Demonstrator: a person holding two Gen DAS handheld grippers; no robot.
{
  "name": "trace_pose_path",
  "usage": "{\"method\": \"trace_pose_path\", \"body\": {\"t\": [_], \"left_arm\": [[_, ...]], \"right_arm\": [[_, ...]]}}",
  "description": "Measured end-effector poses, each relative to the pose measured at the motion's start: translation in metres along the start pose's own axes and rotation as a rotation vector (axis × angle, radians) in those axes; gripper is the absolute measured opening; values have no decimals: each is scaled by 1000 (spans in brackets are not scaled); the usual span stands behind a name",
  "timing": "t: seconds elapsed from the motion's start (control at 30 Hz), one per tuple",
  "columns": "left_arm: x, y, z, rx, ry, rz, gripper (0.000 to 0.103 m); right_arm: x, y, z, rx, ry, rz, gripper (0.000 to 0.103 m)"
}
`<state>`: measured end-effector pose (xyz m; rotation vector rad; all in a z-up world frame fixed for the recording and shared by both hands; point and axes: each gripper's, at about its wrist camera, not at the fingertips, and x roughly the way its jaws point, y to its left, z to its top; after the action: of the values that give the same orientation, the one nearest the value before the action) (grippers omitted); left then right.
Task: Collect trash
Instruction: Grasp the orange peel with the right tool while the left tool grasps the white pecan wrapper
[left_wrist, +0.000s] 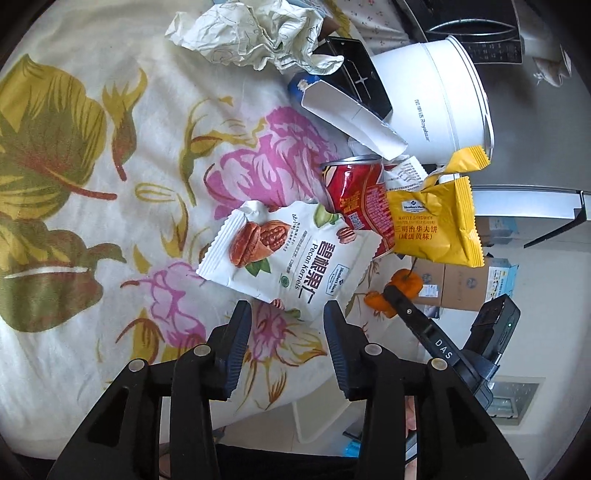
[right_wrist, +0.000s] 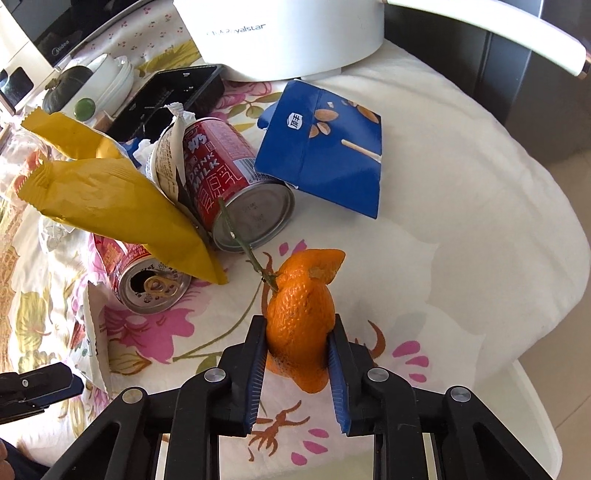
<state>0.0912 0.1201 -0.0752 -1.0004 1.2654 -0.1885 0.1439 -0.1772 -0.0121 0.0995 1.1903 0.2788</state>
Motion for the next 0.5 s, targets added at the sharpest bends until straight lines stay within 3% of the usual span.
{"method": "trace_pose_path", "body": {"t": [0.27, 0.4, 0.5], "left_arm": [[16, -15, 6, 79, -26, 46, 37], [14, -13, 9, 81, -49, 61, 18], [10, -11, 9, 95, -51, 58, 11]], "right_arm": [[7, 5, -4, -14, 11, -16, 30], [9, 4, -7, -11, 11, -24, 34], [9, 2, -10, 6, 4, -26, 37]]}}
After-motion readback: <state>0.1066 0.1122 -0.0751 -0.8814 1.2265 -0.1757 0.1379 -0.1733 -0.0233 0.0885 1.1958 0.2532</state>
